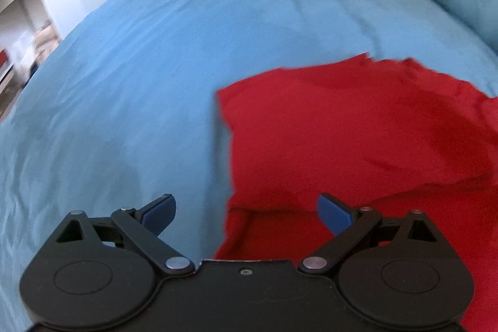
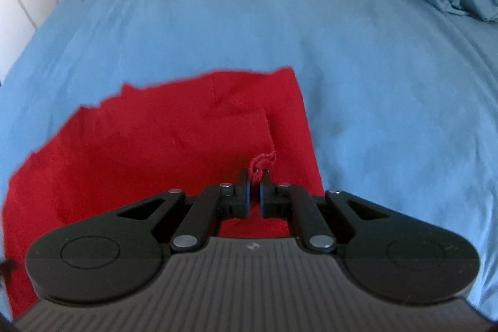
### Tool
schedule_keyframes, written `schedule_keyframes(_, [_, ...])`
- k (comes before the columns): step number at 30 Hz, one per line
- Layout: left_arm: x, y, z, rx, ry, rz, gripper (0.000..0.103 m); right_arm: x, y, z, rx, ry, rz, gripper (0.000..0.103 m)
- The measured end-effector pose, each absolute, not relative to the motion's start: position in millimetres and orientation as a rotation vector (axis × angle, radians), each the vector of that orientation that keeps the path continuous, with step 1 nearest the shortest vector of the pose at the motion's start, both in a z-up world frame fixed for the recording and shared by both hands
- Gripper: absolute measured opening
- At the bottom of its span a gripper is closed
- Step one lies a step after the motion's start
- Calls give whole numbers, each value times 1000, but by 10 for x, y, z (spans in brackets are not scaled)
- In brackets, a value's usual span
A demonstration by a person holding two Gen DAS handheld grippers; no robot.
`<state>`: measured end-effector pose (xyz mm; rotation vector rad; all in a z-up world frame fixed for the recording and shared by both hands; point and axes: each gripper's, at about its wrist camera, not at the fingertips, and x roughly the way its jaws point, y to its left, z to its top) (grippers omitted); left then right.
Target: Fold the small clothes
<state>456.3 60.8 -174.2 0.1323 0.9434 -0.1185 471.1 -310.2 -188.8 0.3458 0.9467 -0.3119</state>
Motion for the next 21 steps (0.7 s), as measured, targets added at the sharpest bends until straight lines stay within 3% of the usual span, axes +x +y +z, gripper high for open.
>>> schedule_keyframes(1, [4558, 563, -1701, 138, 934, -143, 100, 4738, -3088, -1916, 330, 957, -304, 24])
schedule_keyframes(2, [4557, 502, -1658, 144, 922, -170, 100, 4736, -3081, -1902, 313, 961, -303, 32])
schedule_keyframes(3, [4558, 442, -1629, 146, 912, -196, 100, 4723, -3070, -1857, 301, 960, -309, 57])
schedule_keyframes(4, [4569, 383, -1601, 145, 904, -223, 100, 4710, -3039, -1816, 289, 950, -316, 72])
schedule_keyframes(5, [4589, 323, -1591, 144, 901, -247, 100, 4655, -3042, -1731, 277, 917, -314, 97])
schedule_keyframes(6, [4617, 267, -1600, 147, 901, -267, 100, 4601, -2989, -1646, 254, 856, -298, 103])
schedule_keyframes(9, [4701, 83, -1713, 167, 910, -290, 100, 4636, -2819, -1527, 194, 790, -190, 103])
schedule_keyframes(17, [4757, -17, -2139, 117, 1018, -242, 101, 4749, -2951, -2133, 379, 949, -194, 103])
schedule_keyframes(21, [4766, -35, -2146, 141, 1033, -264, 103, 4726, -2944, -2033, 331, 928, -139, 103])
